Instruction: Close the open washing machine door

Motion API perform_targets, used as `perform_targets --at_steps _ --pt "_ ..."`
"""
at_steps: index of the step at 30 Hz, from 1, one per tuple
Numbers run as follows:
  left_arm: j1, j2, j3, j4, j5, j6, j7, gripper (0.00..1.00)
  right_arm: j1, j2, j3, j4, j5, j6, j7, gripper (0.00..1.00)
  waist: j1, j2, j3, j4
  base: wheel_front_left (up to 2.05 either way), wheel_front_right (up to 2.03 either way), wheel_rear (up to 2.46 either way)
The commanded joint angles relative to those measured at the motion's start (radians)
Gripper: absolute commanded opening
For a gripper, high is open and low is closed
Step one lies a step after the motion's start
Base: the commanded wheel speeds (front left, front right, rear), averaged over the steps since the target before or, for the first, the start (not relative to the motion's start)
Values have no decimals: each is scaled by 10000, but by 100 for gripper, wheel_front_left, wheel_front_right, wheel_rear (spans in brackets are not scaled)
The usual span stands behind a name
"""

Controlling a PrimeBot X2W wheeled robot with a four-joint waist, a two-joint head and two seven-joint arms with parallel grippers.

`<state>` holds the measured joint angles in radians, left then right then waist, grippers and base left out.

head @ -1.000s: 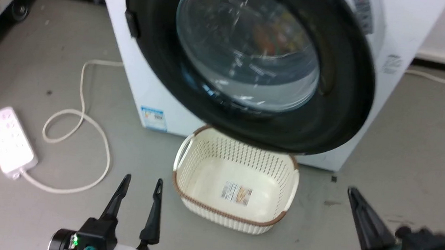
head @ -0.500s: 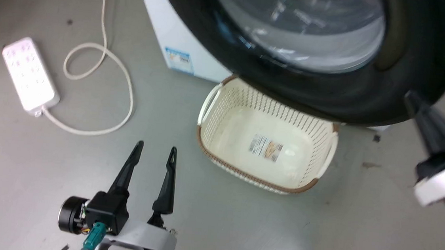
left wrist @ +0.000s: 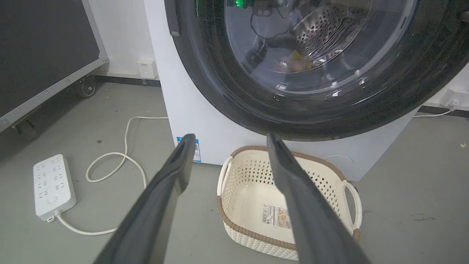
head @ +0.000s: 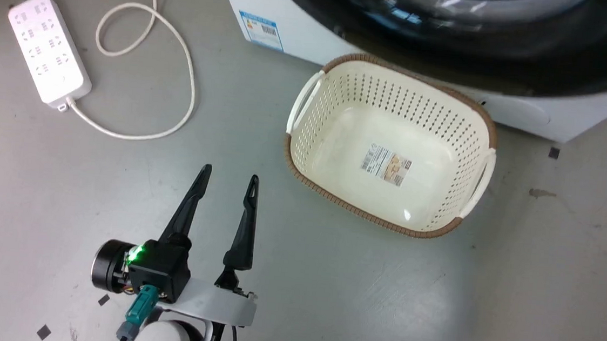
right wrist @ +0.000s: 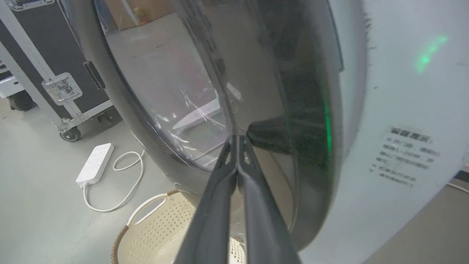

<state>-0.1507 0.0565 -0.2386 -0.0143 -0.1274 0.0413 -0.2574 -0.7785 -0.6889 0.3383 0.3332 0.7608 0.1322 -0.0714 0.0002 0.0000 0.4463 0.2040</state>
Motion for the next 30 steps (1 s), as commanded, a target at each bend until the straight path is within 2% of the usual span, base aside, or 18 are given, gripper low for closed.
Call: perform_targets --at_steps 1,13,22,23,24,30 --pt "-159 -11 13 -61 80 34 -43 100 -435 -93 -24 279 249 -15 37 0 -2 0 119 11 0 0 0" --pt "-415 -42 -169 -17 130 127 -43 100 -2034 -21 280 1877 575 -15 -123 0 -2 0 391 -64 0 0 0" --pt "-371 -49 -49 161 56 108 -43 100 -1759 83 842 2408 601 -15 -764 0 -2 0 -323 -270 0 0 0" --pt "-332 -50 -12 190 29 97 -43 100 -1584 63 931 2445 467 -15 -968 42 -2 0 -495 -320 0 0 0" --pt "-288 -50 22 225 1 73 -43 100 -1367 60 1056 2479 321 -15 -1117 100 -2 0 -685 -367 0 0 0" --pt "42 -5 254 473 -119 -112 -43 100 -127 359 1051 2708 45 -15 -1652 100 -2 0 -1874 -675 0 0 0"
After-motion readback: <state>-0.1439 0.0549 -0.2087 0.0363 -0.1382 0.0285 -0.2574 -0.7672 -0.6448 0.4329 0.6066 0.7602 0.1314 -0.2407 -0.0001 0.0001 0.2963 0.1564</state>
